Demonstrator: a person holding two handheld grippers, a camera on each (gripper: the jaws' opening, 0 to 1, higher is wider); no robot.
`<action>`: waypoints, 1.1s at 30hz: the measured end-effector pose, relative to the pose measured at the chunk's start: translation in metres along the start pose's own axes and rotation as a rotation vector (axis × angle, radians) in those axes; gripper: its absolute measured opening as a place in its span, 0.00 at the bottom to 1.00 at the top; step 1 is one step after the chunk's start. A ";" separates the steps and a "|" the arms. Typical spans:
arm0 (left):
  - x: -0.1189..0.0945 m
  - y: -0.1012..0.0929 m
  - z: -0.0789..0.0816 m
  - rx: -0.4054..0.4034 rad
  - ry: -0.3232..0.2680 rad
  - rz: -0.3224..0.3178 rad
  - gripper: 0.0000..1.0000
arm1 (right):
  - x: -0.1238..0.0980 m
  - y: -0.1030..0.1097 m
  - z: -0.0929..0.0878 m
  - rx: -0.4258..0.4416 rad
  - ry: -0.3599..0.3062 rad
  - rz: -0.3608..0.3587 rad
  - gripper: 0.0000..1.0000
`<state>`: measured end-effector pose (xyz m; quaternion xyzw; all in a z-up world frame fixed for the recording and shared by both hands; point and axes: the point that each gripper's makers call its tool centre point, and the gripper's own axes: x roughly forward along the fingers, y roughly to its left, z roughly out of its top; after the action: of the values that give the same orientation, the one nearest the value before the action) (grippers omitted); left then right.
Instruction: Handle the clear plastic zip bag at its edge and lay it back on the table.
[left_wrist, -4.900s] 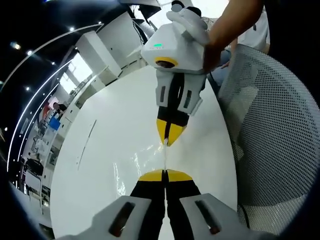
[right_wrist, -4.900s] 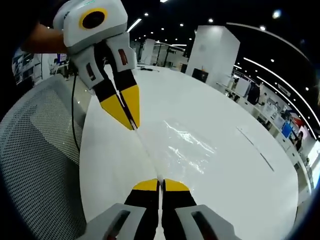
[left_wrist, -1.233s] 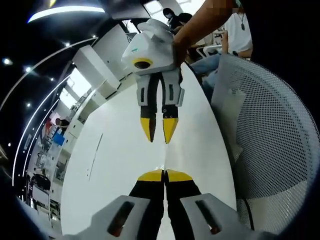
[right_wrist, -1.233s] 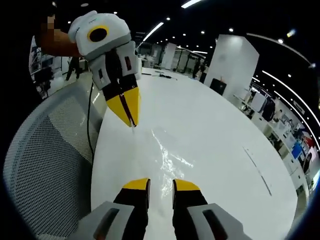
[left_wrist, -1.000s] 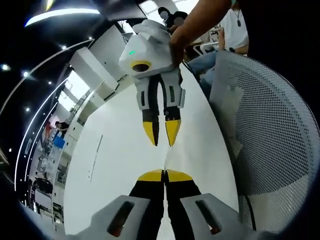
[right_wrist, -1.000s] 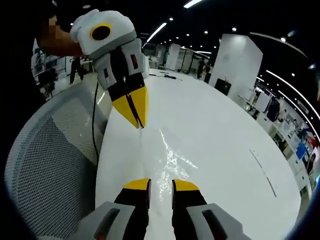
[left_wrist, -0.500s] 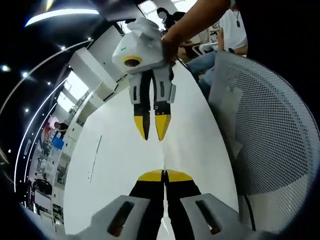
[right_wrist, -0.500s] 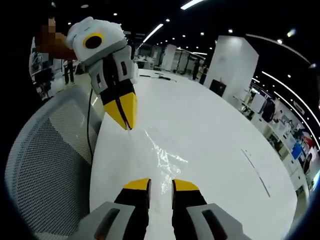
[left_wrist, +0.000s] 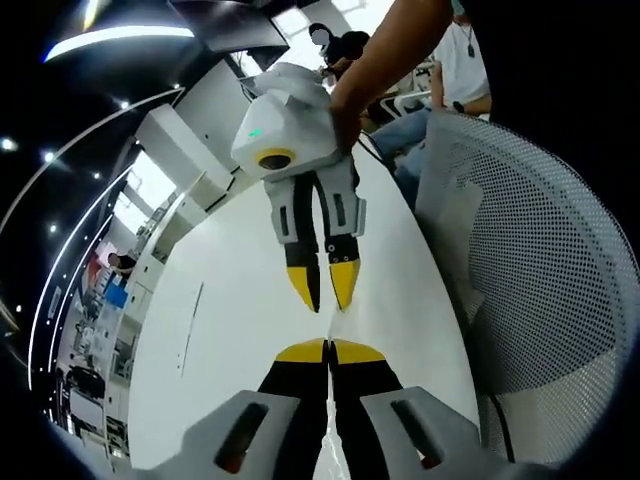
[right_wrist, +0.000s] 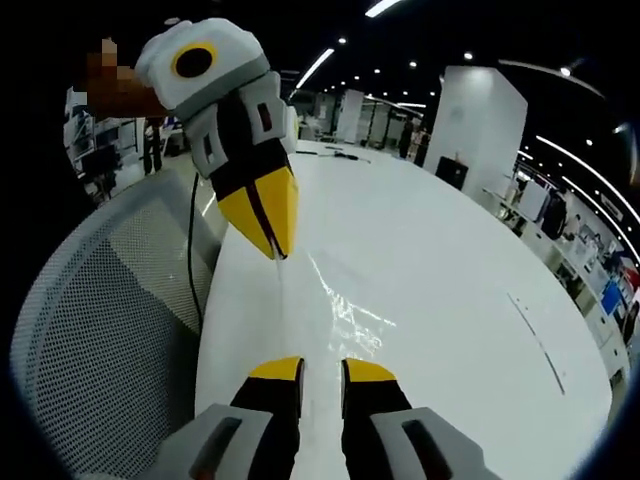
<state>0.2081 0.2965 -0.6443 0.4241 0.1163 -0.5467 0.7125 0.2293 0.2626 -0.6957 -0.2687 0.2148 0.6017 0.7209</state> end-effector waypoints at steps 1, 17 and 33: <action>0.000 0.000 -0.001 -0.001 0.002 -0.001 0.00 | -0.001 -0.001 0.001 0.004 -0.003 -0.001 0.12; -0.010 0.006 -0.004 -0.103 -0.012 0.032 0.03 | 0.002 0.012 0.002 -0.003 0.020 0.055 0.00; -0.017 0.011 0.026 -0.065 -0.057 0.082 0.20 | -0.001 0.000 0.007 0.088 0.035 0.015 0.00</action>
<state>0.2040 0.2892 -0.6126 0.3893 0.0964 -0.5248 0.7508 0.2289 0.2663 -0.6895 -0.2456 0.2559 0.5923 0.7235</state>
